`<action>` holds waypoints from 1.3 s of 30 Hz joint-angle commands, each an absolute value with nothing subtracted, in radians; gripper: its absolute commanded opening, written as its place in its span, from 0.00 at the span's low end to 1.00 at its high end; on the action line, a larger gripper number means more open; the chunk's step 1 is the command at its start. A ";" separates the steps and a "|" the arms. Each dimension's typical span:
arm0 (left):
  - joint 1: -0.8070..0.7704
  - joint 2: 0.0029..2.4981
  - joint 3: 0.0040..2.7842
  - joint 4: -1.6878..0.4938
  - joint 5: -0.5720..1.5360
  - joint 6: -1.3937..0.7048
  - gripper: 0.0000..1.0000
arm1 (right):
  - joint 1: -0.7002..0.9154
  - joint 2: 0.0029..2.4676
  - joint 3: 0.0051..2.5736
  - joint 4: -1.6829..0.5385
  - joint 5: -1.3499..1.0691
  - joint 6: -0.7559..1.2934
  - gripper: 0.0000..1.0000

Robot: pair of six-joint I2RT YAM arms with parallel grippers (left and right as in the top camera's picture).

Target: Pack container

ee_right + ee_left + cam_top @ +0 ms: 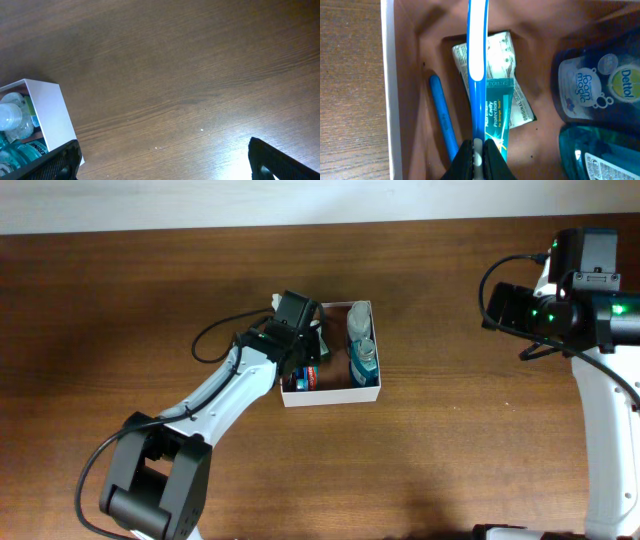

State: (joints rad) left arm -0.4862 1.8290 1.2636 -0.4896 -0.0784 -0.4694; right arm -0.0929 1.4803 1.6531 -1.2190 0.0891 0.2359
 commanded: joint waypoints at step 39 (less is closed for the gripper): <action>-0.116 1.726 1.501 -0.867 -0.427 -0.388 0.99 | -0.099 1.482 1.661 -1.216 0.094 0.241 0.98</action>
